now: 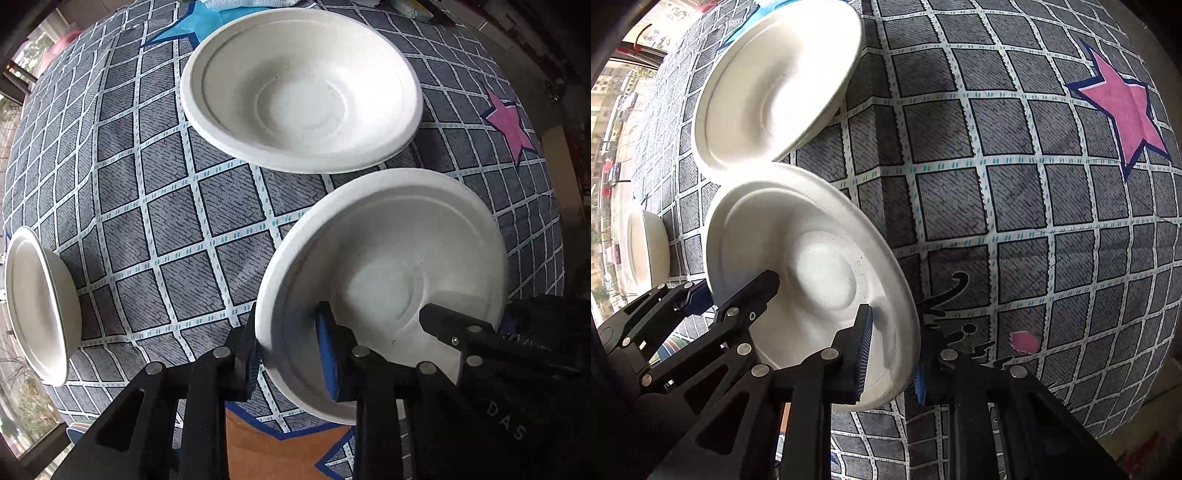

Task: Organize plates and bowls
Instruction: 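Carry the white bowl beside the plate stack and release it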

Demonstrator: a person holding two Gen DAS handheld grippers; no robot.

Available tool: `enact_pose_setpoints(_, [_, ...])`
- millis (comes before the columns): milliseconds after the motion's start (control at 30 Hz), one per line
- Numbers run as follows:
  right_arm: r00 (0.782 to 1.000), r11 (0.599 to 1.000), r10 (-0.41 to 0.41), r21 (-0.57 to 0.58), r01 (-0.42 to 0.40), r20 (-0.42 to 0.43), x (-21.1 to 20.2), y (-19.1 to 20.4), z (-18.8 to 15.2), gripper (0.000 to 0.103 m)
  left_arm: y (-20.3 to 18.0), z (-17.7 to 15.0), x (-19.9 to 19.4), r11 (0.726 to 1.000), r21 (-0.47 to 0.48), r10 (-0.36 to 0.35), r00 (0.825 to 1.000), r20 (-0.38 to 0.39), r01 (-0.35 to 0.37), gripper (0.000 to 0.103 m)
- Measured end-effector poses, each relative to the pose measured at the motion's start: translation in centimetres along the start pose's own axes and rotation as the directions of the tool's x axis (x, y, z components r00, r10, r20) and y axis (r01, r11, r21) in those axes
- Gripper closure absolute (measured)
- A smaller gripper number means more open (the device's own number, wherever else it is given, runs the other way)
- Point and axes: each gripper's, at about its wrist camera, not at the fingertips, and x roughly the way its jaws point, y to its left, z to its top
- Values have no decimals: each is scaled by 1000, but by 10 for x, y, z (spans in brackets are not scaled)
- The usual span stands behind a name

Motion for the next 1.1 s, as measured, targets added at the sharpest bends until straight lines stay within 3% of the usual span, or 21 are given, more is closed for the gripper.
enact_pose_setpoints(467, [992,999,3,-53,-10,-123,44,33,-103,81,-26,-134,14,997,73,24,997,-72,-19,67])
enact_pose_setpoints(500, [992,999,1,-53,-8,-125,44,30,-123,81,-29,-142,14,997,77,27,997,-71,-22,66])
enact_pose_setpoints(567, [992,998,3,-56,-10,-127,47,31,-134,81,-34,-170,14,996,82,38,997,-64,-32,58])
enact_pose_setpoints(633, [992,998,-7,-57,0,-125,53,30,-159,81,-36,-189,10,995,80,57,997,-53,-53,39])
enact_pose_setpoints(667, [993,998,-17,-56,11,-116,53,26,-158,80,-32,-206,5,995,76,64,997,-42,-61,23])
enact_pose_setpoints(733, [995,998,-35,-53,31,-93,51,22,-165,79,-42,-236,-10,996,76,42,999,-18,-41,19])
enact_pose_setpoints(767, [996,998,-44,-48,40,-82,48,2,-169,62,-43,-238,-17,996,74,41,999,-11,-40,19])
enact_pose_setpoints(800, [996,998,-56,-39,54,-67,46,-3,-171,34,-39,-242,-22,997,71,39,999,-4,-38,19])
enact_pose_setpoints(833, [997,998,-58,-28,56,-47,41,-24,-170,25,-32,-245,-27,997,67,35,999,3,-35,19])
enact_pose_setpoints(867, [998,999,-49,-17,48,-34,35,-29,-164,21,-27,-248,-31,998,61,35,999,8,-36,19])
enact_pose_setpoints(1100, [999,996,-36,84,38,-26,22,-74,-168,21,15,-242,-45,999,-39,34,999,9,-34,19])
